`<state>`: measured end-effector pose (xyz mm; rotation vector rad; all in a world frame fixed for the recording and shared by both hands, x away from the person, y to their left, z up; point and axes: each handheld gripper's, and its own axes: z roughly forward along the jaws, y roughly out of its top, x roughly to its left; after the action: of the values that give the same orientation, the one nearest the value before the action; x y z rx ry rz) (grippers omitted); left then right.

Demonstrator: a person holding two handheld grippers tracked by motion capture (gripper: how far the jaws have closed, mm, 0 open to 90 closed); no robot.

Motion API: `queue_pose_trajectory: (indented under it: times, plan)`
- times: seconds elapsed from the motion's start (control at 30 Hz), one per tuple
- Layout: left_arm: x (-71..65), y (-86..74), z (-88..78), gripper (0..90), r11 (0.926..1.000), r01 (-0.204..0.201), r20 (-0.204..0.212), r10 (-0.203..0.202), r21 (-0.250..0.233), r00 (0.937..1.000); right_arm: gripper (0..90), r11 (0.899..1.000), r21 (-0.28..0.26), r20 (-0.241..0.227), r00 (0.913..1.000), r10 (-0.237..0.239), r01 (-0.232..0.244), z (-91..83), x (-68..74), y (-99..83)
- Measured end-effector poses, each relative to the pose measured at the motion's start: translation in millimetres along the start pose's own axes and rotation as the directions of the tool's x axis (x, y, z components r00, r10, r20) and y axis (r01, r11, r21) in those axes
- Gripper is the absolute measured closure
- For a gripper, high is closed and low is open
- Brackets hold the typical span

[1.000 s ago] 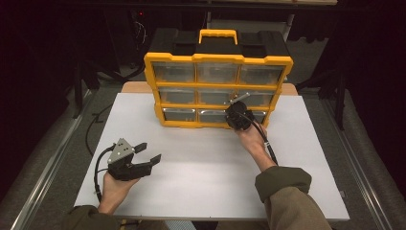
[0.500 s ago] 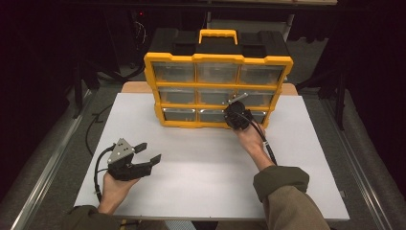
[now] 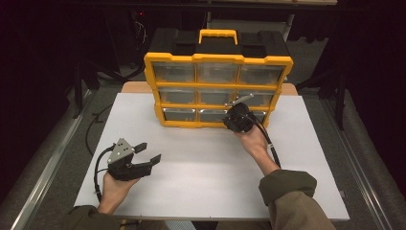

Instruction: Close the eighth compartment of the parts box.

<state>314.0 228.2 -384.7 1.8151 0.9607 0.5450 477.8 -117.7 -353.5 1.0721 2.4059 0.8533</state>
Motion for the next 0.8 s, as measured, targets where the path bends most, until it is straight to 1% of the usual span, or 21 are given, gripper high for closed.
queue_pose_trajectory:
  times: [0.03,0.13,0.17,0.2,0.33,0.4,0.43,0.47,0.5,0.53,0.57,0.6,0.67,0.7,0.73,0.77,0.8]
  plan:
    - [-0.1,0.0,0.0,31.8,1.0,-0.001,0.0,0.001,0.0,1.0,80.4,1.0,-0.001,-0.01,0.9999,0.005,-0.005,-1.6,0.0,-0.8]
    - [-0.1,0.0,0.2,31.9,1.0,0.0,0.0,0.0,0.0,1.0,76.3,1.0,0.0,-0.016,0.9998,0.01,-0.01,-5.0,-1.5,-3.5]
    - [-0.1,0.0,0.2,31.8,1.0,0.0,0.0,0.0,0.0,1.0,73.6,1.0,0.003,-0.021,0.9997,0.015,-0.015,-6.5,-2.3,-4.3]
    - [-0.2,0.0,0.2,31.8,1.0,0.0,0.0,0.0,0.0,1.0,71.8,1.0,0.0,-0.042,0.9988,0.026,-0.026,-8.2,-3.2,-5.3]
    - [-0.1,0.0,0.0,31.8,1.0,0.0,-0.002,0.0,-0.001,1.0,64.6,0.999,-0.013,-0.07,0.9971,0.029,-0.03,-13.7,-4.7,-9.2]
    - [0.1,0.0,-0.3,31.8,1.0,-0.003,-0.003,0.003,0.0,1.0,61.9,1.0,-0.015,-0.075,0.9969,0.022,-0.024,-16.5,-6.3,-11.4]
    - [0.0,0.0,-0.1,31.8,1.0,0.001,-0.003,-0.001,-0.002,1.0,60.9,0.999,-0.02,-0.071,0.9971,0.027,-0.029,-17.6,-6.7,-12.3]
    - [0.0,0.0,-0.1,31.8,1.0,0.001,-0.003,-0.001,-0.002,1.0,59.9,0.999,-0.02,-0.081,0.9962,0.033,-0.034,-20.1,-7.7,-13.8]
    - [-0.1,0.0,0.0,31.8,1.0,0.001,-0.003,-0.001,-0.001,1.0,59.5,0.999,-0.025,-0.077,0.9964,0.036,-0.038,-20.6,-7.9,-14.2]
    - [-0.1,0.0,0.0,31.8,1.0,0.0,-0.003,0.0,-0.001,1.0,58.9,0.999,-0.03,-0.084,0.9961,0.028,-0.031,-22.1,-8.9,-15.2]
    - [-0.1,0.0,0.1,31.8,1.0,0.0,-0.003,0.0,-0.001,1.0,58.5,0.999,-0.031,-0.081,0.9959,0.038,-0.041,-23.7,-8.8,-16.2]
    - [-0.1,0.0,0.0,31.8,1.0,0.001,-0.004,-0.001,-0.001,1.0,57.9,0.999,-0.04,-0.085,0.996,0.028,-0.031,-25.0,-10.1,-17.1]
    - [-0.1,-0.1,-0.1,31.8,1.0,0.001,-0.004,-0.001,-0.002,1.0,56.5,0.999,-0.04,-0.092,0.9952,0.033,-0.037,-27.8,-11.2,-19.1]
    - [-0.1,-0.1,-0.2,31.8,1.0,0.001,-0.004,-0.001,-0.002,1.0,56.1,0.998,-0.039,-0.094,0.9946,0.043,-0.047,-28.6,-10.9,-19.6]
    - [-0.2,-0.1,-0.2,31.8,1.0,0.001,-0.004,-0.001,-0.002,1.0,55.9,0.998,-0.039,-0.098,0.9946,0.034,-0.038,-30.1,-11.4,-20.8]
    - [-0.3,-0.1,-0.1,31.8,1.0,0.001,-0.003,-0.001,-0.001,1.0,55.6,0.998,-0.042,-0.099,0.9942,0.042,-0.047,-31.0,-10.8,-21.5]
    - [-0.3,-0.1,-0.1,31.8,1.0,0.001,-0.003,-0.001,-0.001,1.0,55.1,0.998,-0.046,-0.103,0.9942,0.033,-0.038,-32.0,-11.3,-22.5]
